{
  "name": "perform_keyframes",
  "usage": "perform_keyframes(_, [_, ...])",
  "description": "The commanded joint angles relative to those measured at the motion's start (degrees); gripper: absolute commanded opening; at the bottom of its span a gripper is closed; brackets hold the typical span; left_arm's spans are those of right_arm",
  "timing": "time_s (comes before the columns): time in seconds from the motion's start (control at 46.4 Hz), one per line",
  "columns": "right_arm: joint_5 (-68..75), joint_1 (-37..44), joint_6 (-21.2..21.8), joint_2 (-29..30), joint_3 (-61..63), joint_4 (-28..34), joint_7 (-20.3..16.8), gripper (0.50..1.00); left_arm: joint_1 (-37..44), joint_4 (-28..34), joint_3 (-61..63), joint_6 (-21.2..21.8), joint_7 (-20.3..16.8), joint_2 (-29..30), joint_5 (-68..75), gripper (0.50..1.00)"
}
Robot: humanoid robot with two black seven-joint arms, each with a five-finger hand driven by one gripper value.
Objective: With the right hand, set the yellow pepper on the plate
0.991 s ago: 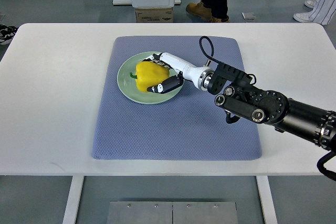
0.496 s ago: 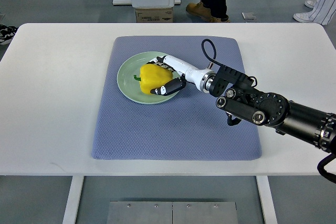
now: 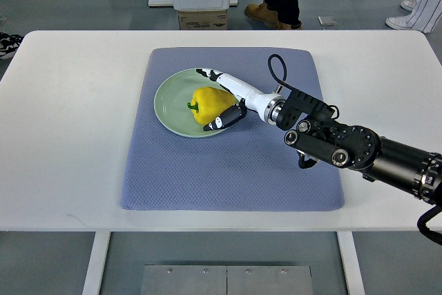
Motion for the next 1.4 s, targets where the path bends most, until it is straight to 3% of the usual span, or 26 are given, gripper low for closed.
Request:
perform_keyframes(0.0, [0.2, 0.3, 0.0, 0.0, 0.1, 0.0, 0.0, 0.998, 0.0, 0.1, 0.0, 0.0, 0.0, 0.0, 0.0, 1.0])
perform_keyframes(0.388, [3.5, 0.1, 0.1, -0.3, 7.7, 0.0, -0.3, 0.998, 0.0, 0.0, 0.0, -0.1, -0.1, 0.0, 0.0, 1.0])
perform_keyframes(0.776, [8.7, -5.2, 0.0, -7.6, 23.6, -0.4, -0.4, 0.995, 0.0, 0.0, 0.0, 0.0, 0.0, 0.0, 0.0, 1.0])
perform_keyframes(1.379, [17.3, -10.3, -0.1, -7.7, 36.9, -5.9, -0.5, 0.995, 0.0, 0.0, 0.0, 0.0, 0.0, 0.0, 0.0, 1.0])
